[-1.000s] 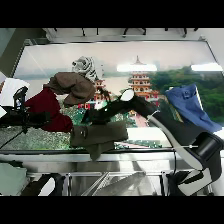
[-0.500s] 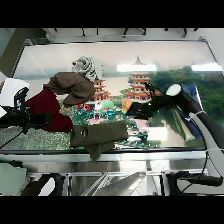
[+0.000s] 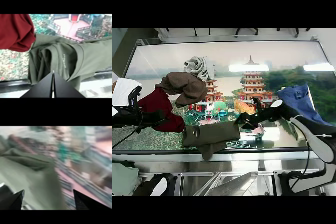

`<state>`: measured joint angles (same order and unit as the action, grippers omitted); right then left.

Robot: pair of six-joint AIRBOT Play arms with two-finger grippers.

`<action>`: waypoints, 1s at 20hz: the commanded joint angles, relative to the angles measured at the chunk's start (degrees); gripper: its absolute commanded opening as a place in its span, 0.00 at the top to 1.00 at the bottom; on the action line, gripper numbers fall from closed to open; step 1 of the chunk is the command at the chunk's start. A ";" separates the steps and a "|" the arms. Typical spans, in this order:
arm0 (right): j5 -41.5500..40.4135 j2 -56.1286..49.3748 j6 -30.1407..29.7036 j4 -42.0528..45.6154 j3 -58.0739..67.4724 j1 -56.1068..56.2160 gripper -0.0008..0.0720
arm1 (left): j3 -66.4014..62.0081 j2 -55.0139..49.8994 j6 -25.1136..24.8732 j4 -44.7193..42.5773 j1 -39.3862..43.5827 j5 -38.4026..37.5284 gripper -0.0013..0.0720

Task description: Fold the shirts.

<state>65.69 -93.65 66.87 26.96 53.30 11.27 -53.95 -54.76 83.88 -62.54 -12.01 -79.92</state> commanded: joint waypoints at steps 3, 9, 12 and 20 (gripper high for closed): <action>-4.83 -2.45 -5.42 -11.26 -0.31 6.60 0.03 | 0.00 -0.02 0.15 1.11 -0.04 -0.04 0.96; 2.80 0.44 -6.88 -10.95 -0.26 3.37 0.95 | 0.00 -0.02 0.11 1.09 -0.04 0.61 0.96; 2.40 12.04 -2.05 -3.19 -2.14 -4.33 0.95 | 0.00 -0.02 0.09 1.11 -0.04 0.57 0.96; -2.29 46.25 8.44 -2.93 -6.21 -22.25 0.95 | 0.00 -0.02 -1.60 1.16 -0.04 1.53 0.96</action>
<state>66.50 -57.08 72.97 27.27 47.62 -7.53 -53.95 -54.76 83.24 -61.41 -12.01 -78.81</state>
